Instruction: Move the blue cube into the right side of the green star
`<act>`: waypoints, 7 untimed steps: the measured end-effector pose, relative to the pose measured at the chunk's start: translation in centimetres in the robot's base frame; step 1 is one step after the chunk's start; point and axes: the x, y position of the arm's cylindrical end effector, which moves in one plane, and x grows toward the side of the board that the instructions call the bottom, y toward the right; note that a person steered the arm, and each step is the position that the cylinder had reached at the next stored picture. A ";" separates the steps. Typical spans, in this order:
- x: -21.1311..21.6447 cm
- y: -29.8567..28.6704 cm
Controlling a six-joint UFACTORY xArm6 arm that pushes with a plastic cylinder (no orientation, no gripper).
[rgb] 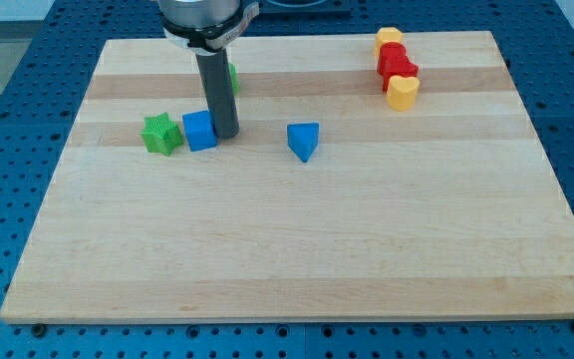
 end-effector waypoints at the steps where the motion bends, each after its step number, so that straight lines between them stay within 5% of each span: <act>1: 0.1 0.0; 7: 0.7 -1.0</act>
